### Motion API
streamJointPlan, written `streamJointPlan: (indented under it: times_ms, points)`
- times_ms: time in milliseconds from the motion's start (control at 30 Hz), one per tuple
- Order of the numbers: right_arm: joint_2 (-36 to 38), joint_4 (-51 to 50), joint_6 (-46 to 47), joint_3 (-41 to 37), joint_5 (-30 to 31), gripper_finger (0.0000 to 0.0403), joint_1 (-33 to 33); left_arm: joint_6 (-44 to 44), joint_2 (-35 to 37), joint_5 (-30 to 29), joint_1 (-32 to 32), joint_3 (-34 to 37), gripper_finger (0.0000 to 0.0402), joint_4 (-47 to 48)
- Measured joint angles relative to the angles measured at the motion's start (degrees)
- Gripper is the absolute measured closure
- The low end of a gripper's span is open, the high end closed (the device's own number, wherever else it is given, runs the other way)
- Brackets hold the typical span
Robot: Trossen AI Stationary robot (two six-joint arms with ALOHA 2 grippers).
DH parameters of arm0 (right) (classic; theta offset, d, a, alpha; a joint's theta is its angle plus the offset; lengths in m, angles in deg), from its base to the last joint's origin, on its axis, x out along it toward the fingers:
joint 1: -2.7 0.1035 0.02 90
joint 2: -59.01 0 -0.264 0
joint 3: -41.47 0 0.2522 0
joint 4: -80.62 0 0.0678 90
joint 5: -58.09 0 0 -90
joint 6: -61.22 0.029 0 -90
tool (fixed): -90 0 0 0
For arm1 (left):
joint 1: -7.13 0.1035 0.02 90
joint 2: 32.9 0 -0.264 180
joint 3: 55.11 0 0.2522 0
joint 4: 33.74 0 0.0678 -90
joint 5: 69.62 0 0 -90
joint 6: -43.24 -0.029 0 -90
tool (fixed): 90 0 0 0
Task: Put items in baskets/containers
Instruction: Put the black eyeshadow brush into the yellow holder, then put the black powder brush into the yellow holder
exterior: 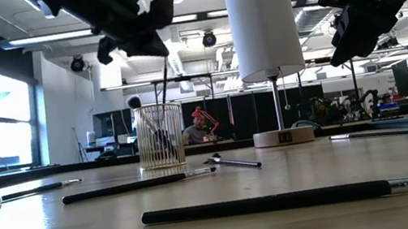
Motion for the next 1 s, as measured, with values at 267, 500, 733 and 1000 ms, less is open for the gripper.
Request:
streamJointPlan:
  times_ms: [267,500,733,1000]
  points:
    - [0.00,-0.02,0.02,0.00,-0.02,0.0402,0.00,0.46,-4.19,0.89,-0.15,0.00,0.0380,0.22]
    - [0.00,0.02,0.20,0.00,-0.02,0.0402,0.00,0.50,-4.19,1.60,-0.15,0.00,0.0334,0.21]
    - [0.00,0.07,0.20,0.00,-0.02,0.0402,0.00,0.52,-3.10,2.44,-0.15,-2.83,0.0300,5.56]
    - [-0.02,0.64,0.13,0.00,0.55,0.0402,0.00,5.67,-1.63,8.18,-0.61,-18.28,0.0298,33.18]
